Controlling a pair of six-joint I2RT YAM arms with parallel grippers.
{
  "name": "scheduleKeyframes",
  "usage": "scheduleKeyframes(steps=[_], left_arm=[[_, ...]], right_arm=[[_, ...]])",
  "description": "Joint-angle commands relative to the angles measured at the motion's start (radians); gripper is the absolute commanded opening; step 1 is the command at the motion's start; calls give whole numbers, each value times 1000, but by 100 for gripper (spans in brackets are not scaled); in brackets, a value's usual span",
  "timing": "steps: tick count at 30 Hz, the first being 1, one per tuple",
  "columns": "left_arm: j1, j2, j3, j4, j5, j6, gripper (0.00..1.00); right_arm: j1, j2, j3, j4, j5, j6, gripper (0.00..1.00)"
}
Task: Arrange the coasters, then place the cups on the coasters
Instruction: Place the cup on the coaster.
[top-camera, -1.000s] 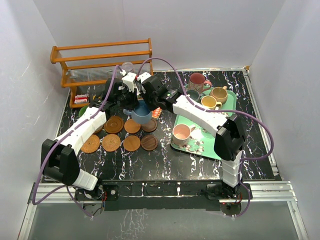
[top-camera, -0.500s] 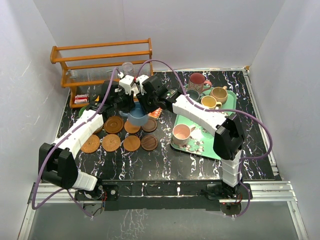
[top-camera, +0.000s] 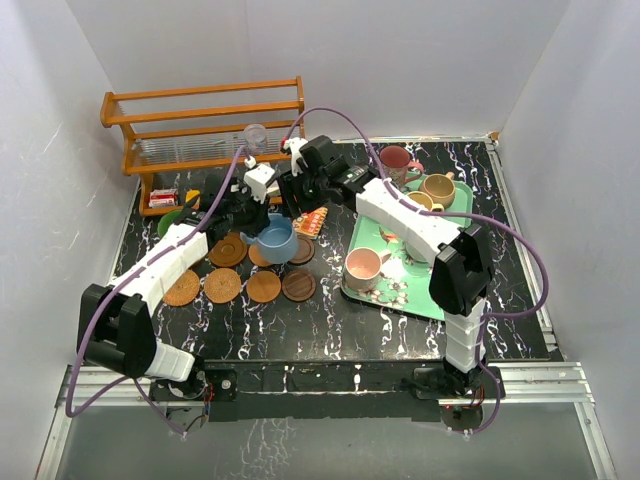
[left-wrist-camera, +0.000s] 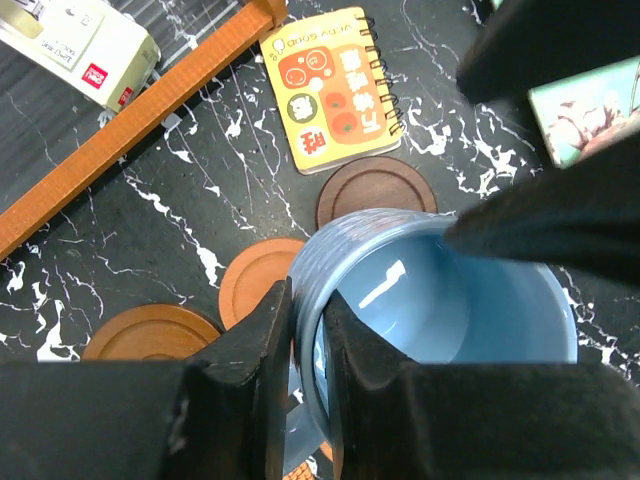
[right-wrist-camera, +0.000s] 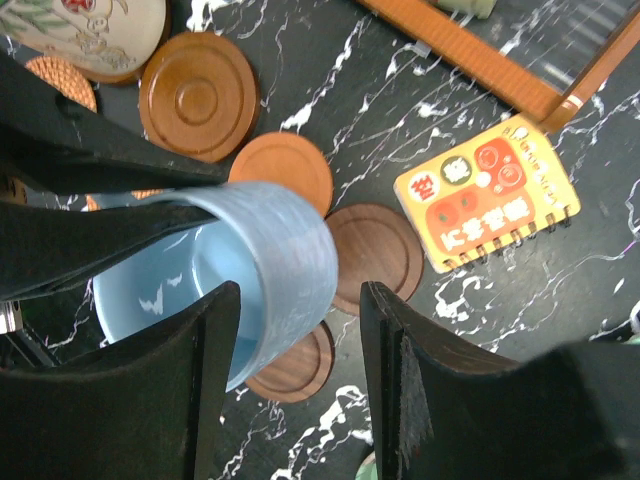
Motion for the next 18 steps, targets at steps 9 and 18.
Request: scheduleKeyframes(steps=[9,18], left_arm=[[24,-97,34,-47,16,48,0],[183,-318,-4,-273,-54,45,0]], right_arm=[[-115,-68,98,85,-159,-29,61],[-274,-260,-163,124,-312,-187,63]])
